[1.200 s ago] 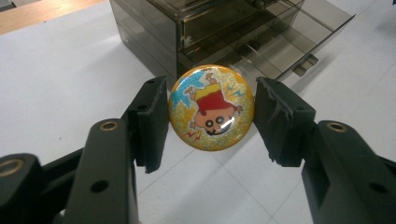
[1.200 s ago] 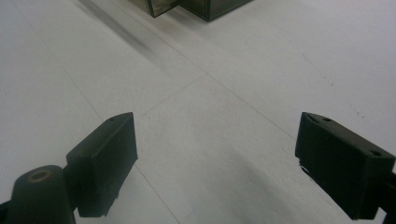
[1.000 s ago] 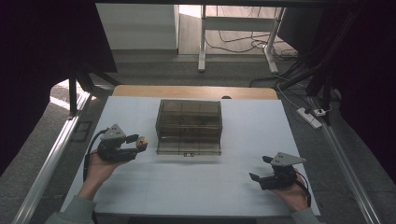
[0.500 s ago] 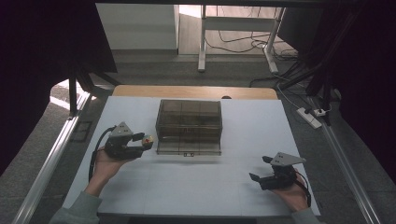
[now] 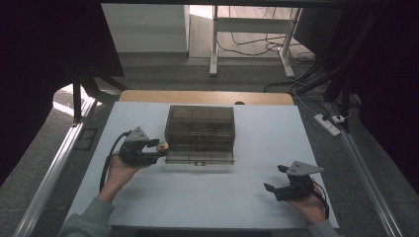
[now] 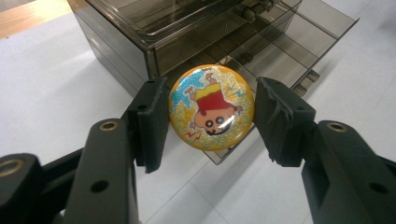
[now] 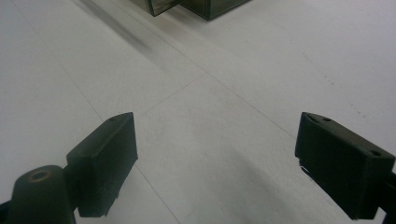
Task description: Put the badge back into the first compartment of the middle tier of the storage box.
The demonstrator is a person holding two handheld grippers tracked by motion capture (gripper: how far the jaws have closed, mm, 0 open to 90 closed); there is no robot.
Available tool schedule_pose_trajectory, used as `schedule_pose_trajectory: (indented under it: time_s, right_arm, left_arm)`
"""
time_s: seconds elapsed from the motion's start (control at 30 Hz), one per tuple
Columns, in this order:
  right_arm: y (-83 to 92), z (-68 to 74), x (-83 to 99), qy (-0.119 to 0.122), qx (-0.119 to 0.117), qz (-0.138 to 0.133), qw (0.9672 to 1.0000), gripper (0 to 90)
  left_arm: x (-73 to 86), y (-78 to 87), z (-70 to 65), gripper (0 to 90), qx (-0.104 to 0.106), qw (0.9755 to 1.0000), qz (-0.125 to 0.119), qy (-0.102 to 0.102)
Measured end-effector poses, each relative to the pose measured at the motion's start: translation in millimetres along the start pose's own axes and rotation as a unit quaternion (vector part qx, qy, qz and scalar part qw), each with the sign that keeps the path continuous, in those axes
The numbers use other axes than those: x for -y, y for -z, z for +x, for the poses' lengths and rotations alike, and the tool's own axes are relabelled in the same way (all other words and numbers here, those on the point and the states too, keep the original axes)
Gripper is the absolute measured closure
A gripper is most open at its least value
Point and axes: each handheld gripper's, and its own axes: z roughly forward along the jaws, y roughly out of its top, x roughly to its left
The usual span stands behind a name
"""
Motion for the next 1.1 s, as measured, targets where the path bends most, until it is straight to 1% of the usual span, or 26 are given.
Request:
schedule_pose_trajectory:
  time_s: [0.1, 0.57, 0.83, 1.1]
  right_arm:
    - [0.0, -0.1, 0.0, 0.0, 0.002, 0.001, 1.0, 12.5]
    - [0.1, 0.0, 0.2, 0.0, 0.0, 0.001, 1.0, 12.6]
    - [0.1, 0.0, 0.2, 0.0, 0.0, 0.001, 1.0, 12.6]
    - [0.0, 0.2, 0.2, 0.0, 0.002, 0.002, 1.0, 12.6]
  left_arm:
    - [-2.2, -4.4, -1.6, 46.5, 0.003, 1.0, 0.002, -0.002]
    - [-15.6, -23.5, -14.3, 46.4, 0.021, 0.9994, 0.012, -0.023]
    - [-19.7, -31.8, -17.0, 46.4, 0.025, 0.9992, 0.016, -0.026]
    - [-23.2, -44.1, -19.3, 46.4, 0.028, 0.9988, 0.027, -0.03]
